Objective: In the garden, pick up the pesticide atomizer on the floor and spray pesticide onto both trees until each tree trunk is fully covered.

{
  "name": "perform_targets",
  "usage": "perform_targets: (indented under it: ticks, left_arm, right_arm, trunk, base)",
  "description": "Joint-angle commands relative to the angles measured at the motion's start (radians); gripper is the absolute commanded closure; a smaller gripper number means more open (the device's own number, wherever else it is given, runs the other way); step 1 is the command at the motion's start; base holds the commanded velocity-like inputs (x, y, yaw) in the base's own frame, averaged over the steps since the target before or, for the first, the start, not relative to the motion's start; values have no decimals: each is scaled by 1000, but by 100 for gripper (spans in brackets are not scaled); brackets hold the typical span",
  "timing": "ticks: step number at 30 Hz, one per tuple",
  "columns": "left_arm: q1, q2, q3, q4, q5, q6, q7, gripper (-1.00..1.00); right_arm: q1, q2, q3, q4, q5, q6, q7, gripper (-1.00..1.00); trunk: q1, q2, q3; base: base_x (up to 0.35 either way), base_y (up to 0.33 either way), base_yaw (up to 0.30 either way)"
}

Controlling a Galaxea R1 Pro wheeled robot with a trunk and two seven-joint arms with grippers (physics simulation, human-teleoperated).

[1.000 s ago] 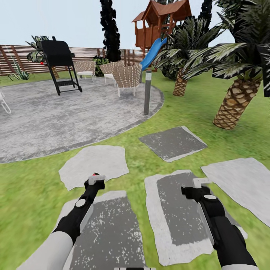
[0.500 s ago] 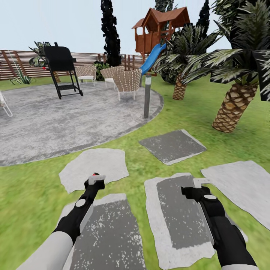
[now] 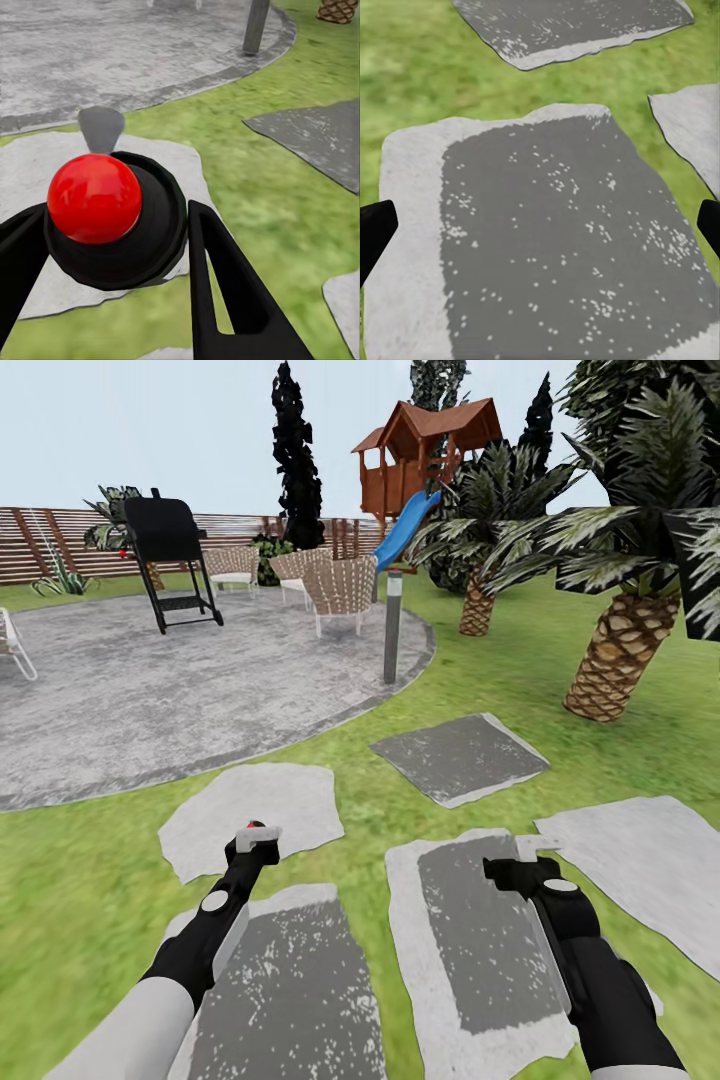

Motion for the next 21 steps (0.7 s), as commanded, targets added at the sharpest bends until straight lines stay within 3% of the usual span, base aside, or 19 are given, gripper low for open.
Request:
perform_targets:
  ticks: [1, 16, 21]
  left_arm:
    - [0, 0, 0, 0, 0, 0, 0, 100]
    - [0, 0, 0, 0, 1, 0, 0, 100]
    - [0, 0, 0, 0, 1, 0, 0, 100]
  right_arm:
    - [0, 0, 0, 0, 0, 0, 0, -100]
    - [0, 0, 0, 0, 0, 0, 0, -100]
    - [0, 0, 0, 0, 0, 1, 0, -100]
  trunk:
    - [0, 0, 0]
    - [-2, 1, 16]
    - [-2, 1, 18]
  base:
    - [0, 0, 0]
    - [0, 0, -2]
    - [0, 0, -166]
